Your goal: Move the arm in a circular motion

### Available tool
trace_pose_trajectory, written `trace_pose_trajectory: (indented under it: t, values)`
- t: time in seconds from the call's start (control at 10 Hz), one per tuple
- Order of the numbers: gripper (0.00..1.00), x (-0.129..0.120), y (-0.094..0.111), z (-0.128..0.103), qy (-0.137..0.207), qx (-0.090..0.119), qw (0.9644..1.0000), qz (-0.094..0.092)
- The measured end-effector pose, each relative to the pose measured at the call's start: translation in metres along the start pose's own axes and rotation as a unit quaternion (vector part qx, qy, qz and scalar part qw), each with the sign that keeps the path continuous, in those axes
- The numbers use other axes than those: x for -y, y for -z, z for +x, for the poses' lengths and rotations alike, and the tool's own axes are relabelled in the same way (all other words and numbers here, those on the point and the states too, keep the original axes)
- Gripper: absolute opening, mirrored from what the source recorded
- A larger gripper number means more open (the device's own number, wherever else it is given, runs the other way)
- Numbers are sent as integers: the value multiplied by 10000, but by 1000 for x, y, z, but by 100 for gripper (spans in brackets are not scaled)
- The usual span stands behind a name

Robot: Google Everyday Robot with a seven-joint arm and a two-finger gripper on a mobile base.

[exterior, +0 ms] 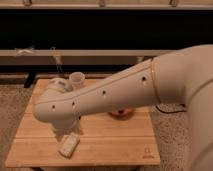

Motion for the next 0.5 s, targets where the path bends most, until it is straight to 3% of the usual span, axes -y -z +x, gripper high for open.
trace_pose_trajectory:
  t: [0.2, 0.5]
  values:
    - [65, 10, 7, 32, -115, 49, 9999, -49]
    - [65, 41, 17, 52, -504, 150, 9986, -94]
